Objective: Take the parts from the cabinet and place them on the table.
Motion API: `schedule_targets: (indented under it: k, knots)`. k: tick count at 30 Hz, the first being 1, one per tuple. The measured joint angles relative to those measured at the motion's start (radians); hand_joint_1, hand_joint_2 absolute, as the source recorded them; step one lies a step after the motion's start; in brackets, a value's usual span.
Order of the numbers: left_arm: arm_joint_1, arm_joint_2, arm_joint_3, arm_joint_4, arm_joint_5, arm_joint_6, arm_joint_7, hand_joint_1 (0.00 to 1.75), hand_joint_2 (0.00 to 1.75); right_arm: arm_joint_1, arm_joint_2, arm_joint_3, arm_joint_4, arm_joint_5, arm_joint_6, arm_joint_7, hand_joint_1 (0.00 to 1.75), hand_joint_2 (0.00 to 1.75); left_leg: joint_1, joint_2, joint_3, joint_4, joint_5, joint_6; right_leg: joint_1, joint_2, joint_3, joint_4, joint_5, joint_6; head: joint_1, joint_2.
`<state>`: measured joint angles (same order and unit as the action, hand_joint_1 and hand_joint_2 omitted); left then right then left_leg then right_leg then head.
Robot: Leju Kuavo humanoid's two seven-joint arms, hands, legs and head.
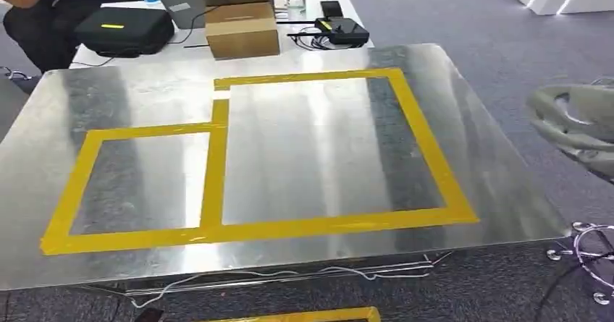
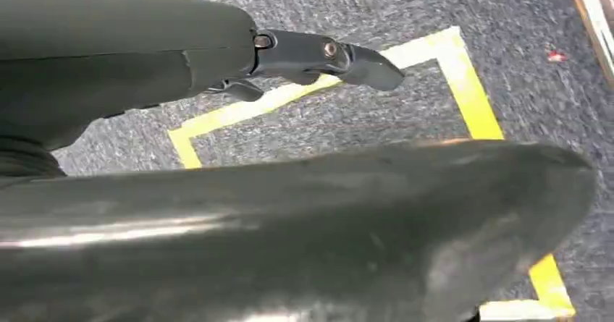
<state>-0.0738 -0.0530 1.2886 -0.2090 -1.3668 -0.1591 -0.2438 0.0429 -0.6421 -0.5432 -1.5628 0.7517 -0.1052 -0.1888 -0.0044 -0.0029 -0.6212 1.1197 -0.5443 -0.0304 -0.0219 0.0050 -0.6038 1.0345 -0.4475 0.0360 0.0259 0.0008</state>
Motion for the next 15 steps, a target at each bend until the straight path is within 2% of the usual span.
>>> schedule_targets:
  k: [2,3,4,5,7,8,9,10,12,13,14,15]
  knots:
    - [0.001,0.0,-0.005,0.0,-0.008,-0.007,0.0,0.0,0.0,-0.049,-0.062,0.071,0.087,0.102,0.05,-0.005,1.75,1.75,0.0,0.0,-0.087,0.165,-0.062,0.0,0.002,0.0,-0.001,0.0,-0.001,-0.003,0.0,0.0]
    - [0.001,0.0,-0.008,0.0,-0.009,-0.01,0.0,0.0,0.0,-0.084,-0.088,0.128,0.135,0.156,0.066,-0.02,1.75,1.75,0.0,0.0,-0.114,0.204,-0.062,0.001,0.003,0.0,-0.001,0.0,-0.002,-0.004,0.0,0.0]
    - [0.001,0.0,-0.01,0.0,-0.011,-0.012,0.0,0.0,0.0,-0.126,-0.106,0.179,0.172,0.195,0.077,-0.034,1.75,1.75,0.0,0.0,-0.115,0.192,-0.036,0.003,0.003,0.001,-0.001,0.0,-0.002,-0.004,0.0,0.0]
    - [0.0,0.002,-0.011,0.0,-0.015,-0.016,-0.001,0.0,0.0,-0.177,-0.119,0.248,0.214,0.24,0.082,-0.053,1.75,1.75,0.0,0.0,-0.099,0.146,0.006,0.006,0.003,0.004,0.0,0.0,-0.002,-0.004,-0.001,0.0]
    - [-0.002,0.006,-0.017,0.0,-0.022,-0.018,-0.001,0.0,0.0,-0.303,-0.136,0.402,0.284,0.326,0.095,-0.088,1.75,1.75,-0.002,0.002,-0.029,-0.015,0.102,0.018,0.003,0.013,0.001,0.0,-0.001,-0.003,-0.004,0.0]
    - [-0.004,0.01,-0.023,0.0,-0.024,-0.02,-0.001,0.0,0.0,-0.369,-0.136,0.496,0.321,0.363,0.103,-0.103,1.75,1.75,-0.006,0.009,-0.007,-0.076,0.12,0.027,0.005,0.019,-0.001,0.002,-0.001,0.0,-0.004,0.0]
    - [-0.009,0.01,-0.028,0.0,-0.028,-0.021,-0.001,0.0,0.0,-0.427,-0.135,0.583,0.349,0.386,0.11,-0.114,1.75,1.75,-0.002,0.008,0.005,-0.108,0.107,0.025,0.012,0.024,-0.006,0.006,0.001,0.006,-0.005,0.0]
    - [-0.013,0.01,-0.032,0.0,-0.031,-0.024,-0.001,0.0,0.0,-0.488,-0.132,0.665,0.377,0.399,0.123,-0.122,1.75,1.75,-0.003,0.008,0.001,-0.104,0.108,0.022,0.01,0.025,-0.008,-0.001,0.005,0.013,-0.003,0.0]
    - [-0.014,0.01,-0.039,0.0,-0.035,-0.028,-0.001,0.0,0.0,-0.6,-0.11,0.81,0.427,0.394,0.143,-0.127,1.75,1.75,-0.001,0.009,0.003,-0.107,0.111,0.027,0.011,0.027,-0.004,-0.012,0.011,0.023,-0.004,0.0]
    - [-0.017,0.008,-0.045,0.0,-0.04,-0.031,-0.001,0.0,0.0,-0.649,-0.094,0.894,0.451,0.385,0.152,-0.128,1.75,1.75,0.012,0.011,0.011,-0.118,0.118,0.033,0.012,0.026,-0.011,-0.009,0.006,0.025,-0.006,0.0]
    - [-0.021,0.011,-0.053,0.0,-0.04,-0.032,-0.001,0.0,0.0,-0.693,-0.072,0.979,0.479,0.383,0.159,-0.134,1.75,1.75,0.012,0.01,0.013,-0.119,0.118,0.036,0.014,0.014,-0.015,0.014,-0.009,0.029,0.0,0.0]
    - [-0.026,0.012,-0.056,0.0,-0.042,-0.034,-0.001,0.0,0.0,-0.735,-0.044,1.053,0.511,0.381,0.169,-0.139,1.75,1.75,0.013,0.01,0.014,-0.119,0.118,0.038,0.011,0.008,-0.043,0.076,-0.041,0.034,0.01,0.0]
